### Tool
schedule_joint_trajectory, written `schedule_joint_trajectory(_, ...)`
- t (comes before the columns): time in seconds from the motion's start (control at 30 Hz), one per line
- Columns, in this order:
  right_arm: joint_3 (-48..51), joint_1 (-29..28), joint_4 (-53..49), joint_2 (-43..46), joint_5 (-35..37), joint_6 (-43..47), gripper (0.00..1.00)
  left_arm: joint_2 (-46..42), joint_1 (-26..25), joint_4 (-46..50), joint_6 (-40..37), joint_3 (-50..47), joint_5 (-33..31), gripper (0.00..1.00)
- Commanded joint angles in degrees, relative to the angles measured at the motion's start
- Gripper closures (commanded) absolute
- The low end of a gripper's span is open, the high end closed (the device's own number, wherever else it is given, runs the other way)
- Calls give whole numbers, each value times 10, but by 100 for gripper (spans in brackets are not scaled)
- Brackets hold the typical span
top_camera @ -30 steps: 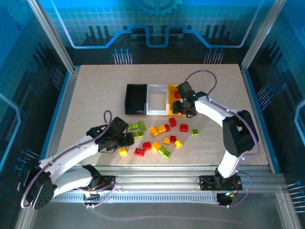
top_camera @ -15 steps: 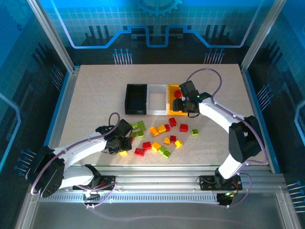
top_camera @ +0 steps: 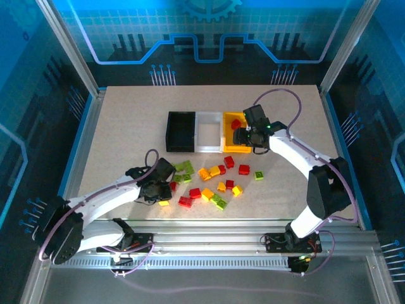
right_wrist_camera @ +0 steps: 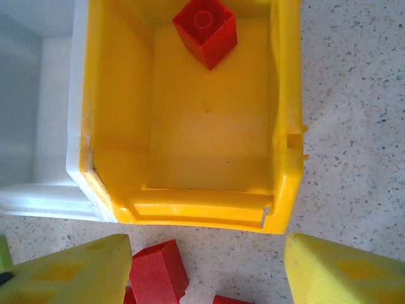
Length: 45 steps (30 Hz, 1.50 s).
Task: Sort the legos into containers by color
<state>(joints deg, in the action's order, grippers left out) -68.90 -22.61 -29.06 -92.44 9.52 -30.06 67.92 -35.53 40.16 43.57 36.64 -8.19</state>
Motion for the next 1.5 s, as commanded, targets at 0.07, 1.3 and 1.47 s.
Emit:
schedule_joint_trajectory(0.07,14,10,0,24,-4,-14,34,-22,13,-8,-21,102,-50,78)
schedule_joint_trajectory(1.3,161,35,-60,114,11,-71,32,308,108,-192,-109,469,-77,1)
schedule_joint_trajectory(1.47,176,38,-67,78,28,-76,34,190,76,-236,-94,364,-59,1)
